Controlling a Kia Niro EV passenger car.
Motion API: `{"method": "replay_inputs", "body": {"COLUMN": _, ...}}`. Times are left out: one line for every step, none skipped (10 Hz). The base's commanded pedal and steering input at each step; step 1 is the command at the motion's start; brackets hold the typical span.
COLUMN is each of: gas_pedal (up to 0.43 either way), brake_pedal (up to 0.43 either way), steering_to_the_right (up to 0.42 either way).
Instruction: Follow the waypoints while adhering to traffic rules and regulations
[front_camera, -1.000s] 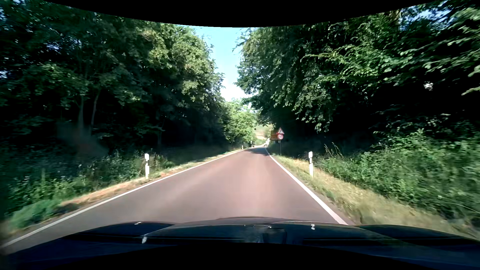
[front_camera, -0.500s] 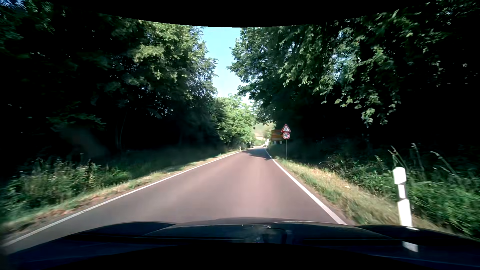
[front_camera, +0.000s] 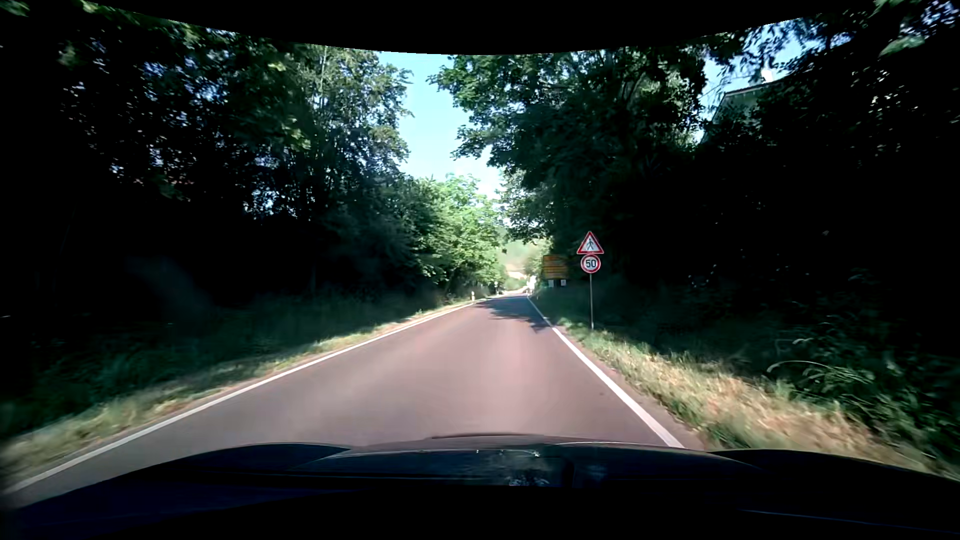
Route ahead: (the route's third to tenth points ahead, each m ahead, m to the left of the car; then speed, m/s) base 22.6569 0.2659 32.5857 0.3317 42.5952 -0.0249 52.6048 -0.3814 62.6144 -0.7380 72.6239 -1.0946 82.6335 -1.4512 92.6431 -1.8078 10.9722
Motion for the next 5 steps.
{"method": "replay_inputs", "body": {"gas_pedal": 0.079, "brake_pedal": 0.0, "steering_to_the_right": 0.005}}
{"method": "replay_inputs", "body": {"gas_pedal": 0.087, "brake_pedal": 0.0, "steering_to_the_right": 0.005}}
{"method": "replay_inputs", "body": {"gas_pedal": 0.118, "brake_pedal": 0.0, "steering_to_the_right": 0.005}}
{"method": "replay_inputs", "body": {"gas_pedal": 0.13, "brake_pedal": 0.0, "steering_to_the_right": 0.004}}
{"method": "replay_inputs", "body": {"gas_pedal": 0.138, "brake_pedal": 0.0, "steering_to_the_right": 0.004}}
